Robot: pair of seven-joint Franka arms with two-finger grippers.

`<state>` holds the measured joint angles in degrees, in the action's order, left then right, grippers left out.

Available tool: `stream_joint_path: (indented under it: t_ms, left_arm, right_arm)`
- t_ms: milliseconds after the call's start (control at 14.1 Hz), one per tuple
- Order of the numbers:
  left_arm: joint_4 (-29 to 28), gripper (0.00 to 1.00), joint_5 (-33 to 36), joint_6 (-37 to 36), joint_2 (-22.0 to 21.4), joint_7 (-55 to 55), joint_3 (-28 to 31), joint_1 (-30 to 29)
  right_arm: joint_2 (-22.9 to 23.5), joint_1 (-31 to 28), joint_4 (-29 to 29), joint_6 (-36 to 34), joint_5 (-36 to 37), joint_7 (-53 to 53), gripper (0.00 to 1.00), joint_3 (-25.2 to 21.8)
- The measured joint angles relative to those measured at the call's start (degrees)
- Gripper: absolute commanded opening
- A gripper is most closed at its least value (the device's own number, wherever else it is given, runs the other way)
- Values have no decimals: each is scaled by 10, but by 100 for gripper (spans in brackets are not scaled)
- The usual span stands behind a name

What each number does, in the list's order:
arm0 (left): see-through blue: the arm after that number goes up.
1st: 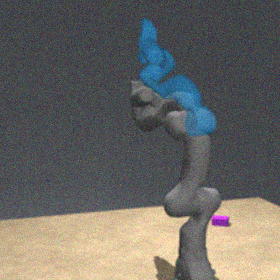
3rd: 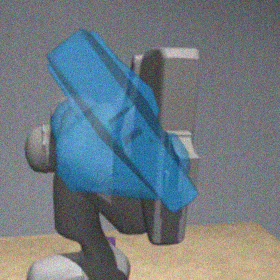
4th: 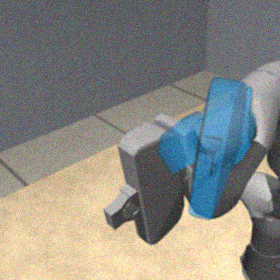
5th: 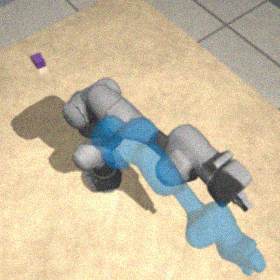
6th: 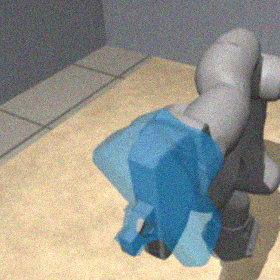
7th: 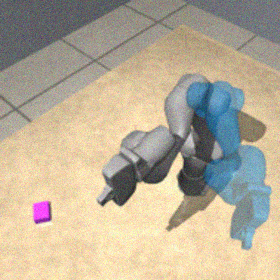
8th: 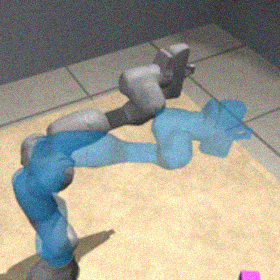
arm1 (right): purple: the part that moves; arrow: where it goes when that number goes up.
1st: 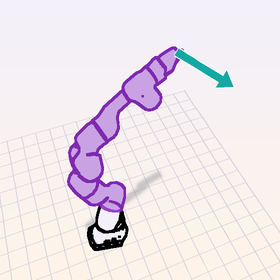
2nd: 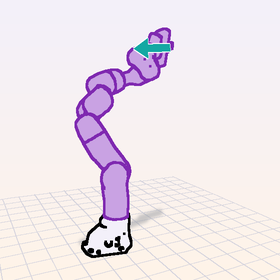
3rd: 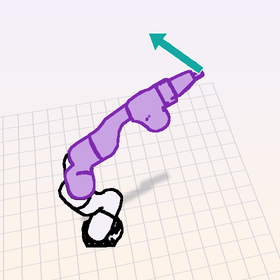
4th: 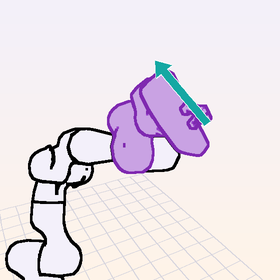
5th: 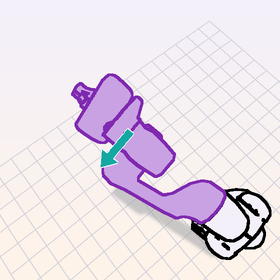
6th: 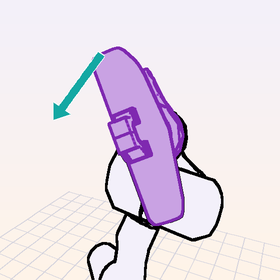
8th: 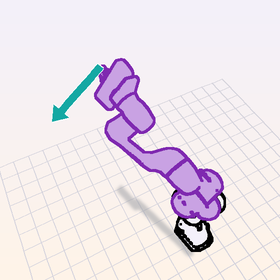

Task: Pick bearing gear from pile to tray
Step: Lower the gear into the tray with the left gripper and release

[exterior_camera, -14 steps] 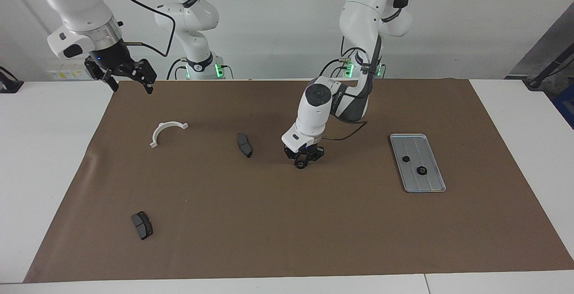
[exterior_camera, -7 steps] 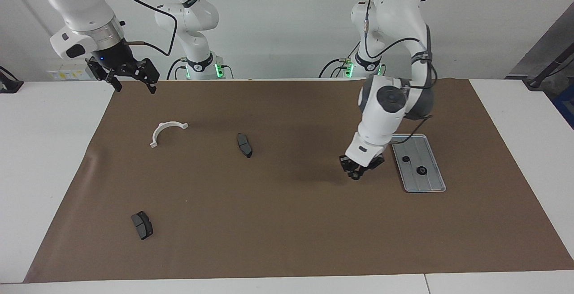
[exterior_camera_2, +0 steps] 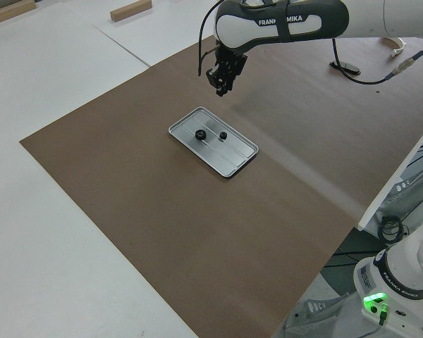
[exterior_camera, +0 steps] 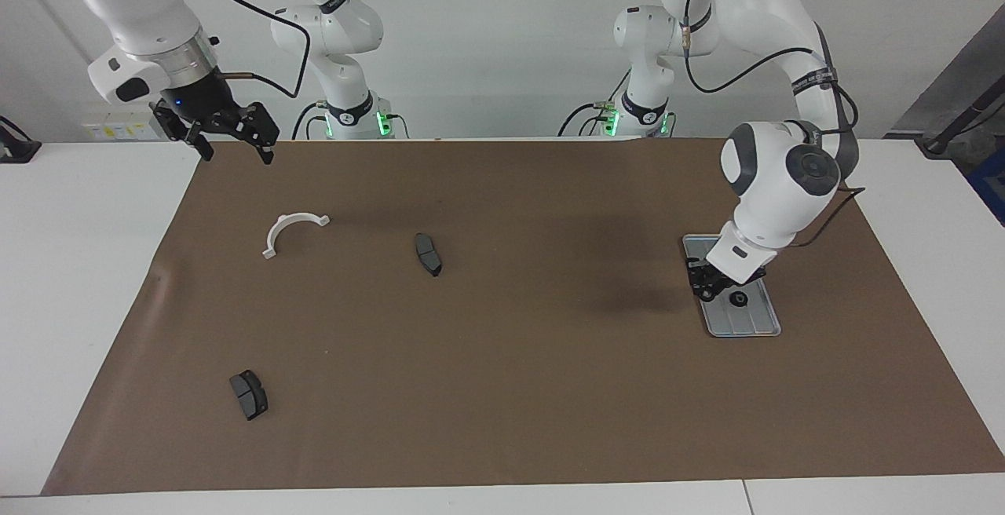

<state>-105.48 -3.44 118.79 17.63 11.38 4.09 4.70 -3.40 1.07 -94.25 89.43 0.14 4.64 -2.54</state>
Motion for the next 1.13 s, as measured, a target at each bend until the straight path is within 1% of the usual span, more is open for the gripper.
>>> stream_joint_path:
  t_ms: [71, 142, 284, 355, 426, 496, 567, 638, 780, 922, 993, 1135]
  left_arm:
    - [-20, 23, 0, 11, -6, 16, 0, -11]
    - [-40, 28, 0, 23, -12, 29, 0, -18]
    - [-80, 28, 0, 44, -26, 58, 0, -23]
    - [-94, 32, 0, 50, -31, 68, 0, -24]
    - [-104, 41, 0, 53, -36, 79, -1, -28]
    - [-111, 67, 0, 53, -41, 91, 0, -32]
    - [-114, 87, 0, 53, -43, 99, 0, -36]
    - [-114, 94, 0, 54, -44, 104, 0, -38]
    - [-111, 100, 0, 59, -47, 106, -1, -38]
    - [-94, 100, 0, 63, -50, 107, -2, -38]
    - [-76, 100, 0, 58, -51, 107, -3, -38]
    - [-18, 100, 0, 2, -56, 107, -4, -38]
  right_arm:
    - [0, 0, 0, 0, 0, 0, 100, 0]
    - [0, -1, 0, 0, 0, 0, 100, 0]
    - [0, -2, 0, 0, 0, 0, 100, -1]
    - [0, -2, 0, 0, 0, 0, 100, -1]
    - [0, -2, 0, 0, 0, 0, 100, -1]
    - [0, -2, 0, 0, 0, 0, 100, -1]
    - [0, -1, 0, 0, 0, 0, 100, -1]
    - [0, 0, 0, 0, 0, 0, 100, -1]
    - [0, 4, 0, 0, 0, 0, 100, -1]
    - [0, 13, 0, 0, 0, 0, 100, -8]
    - [0, 17, 0, 0, 0, 0, 100, -12]
    - [0, 17, 0, 0, 0, 0, 100, -15]
